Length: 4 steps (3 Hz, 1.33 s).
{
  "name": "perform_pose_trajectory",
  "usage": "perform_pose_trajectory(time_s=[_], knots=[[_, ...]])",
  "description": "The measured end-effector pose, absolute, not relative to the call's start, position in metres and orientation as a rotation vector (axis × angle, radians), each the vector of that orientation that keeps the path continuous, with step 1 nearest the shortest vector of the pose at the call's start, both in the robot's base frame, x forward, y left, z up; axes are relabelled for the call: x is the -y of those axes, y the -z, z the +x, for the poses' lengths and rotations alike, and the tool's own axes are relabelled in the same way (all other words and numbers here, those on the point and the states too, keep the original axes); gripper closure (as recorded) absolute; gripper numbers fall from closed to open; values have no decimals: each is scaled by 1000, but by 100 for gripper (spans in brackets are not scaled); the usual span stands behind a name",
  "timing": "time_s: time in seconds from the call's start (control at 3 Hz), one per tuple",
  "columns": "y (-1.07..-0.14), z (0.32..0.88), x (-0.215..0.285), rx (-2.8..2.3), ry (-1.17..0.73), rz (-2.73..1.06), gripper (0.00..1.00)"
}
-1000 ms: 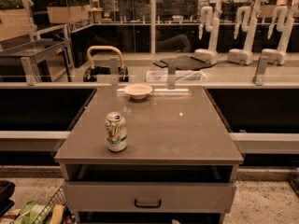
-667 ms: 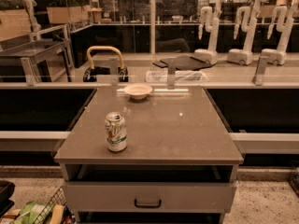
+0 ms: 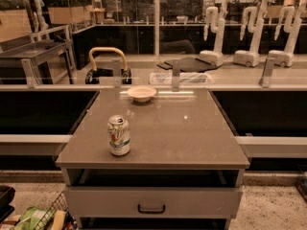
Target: Pick water bottle from bottom drawer and place on counter
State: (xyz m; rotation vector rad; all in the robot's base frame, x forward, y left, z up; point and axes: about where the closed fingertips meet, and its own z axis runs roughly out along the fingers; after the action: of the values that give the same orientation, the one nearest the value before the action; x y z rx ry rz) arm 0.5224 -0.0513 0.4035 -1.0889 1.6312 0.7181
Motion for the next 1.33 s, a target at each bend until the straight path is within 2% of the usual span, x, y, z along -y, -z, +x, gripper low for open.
perform_pose_trajectory(time_s=[1.33], knots=[[-237, 496, -26, -1372, -1144, -1056, 0]])
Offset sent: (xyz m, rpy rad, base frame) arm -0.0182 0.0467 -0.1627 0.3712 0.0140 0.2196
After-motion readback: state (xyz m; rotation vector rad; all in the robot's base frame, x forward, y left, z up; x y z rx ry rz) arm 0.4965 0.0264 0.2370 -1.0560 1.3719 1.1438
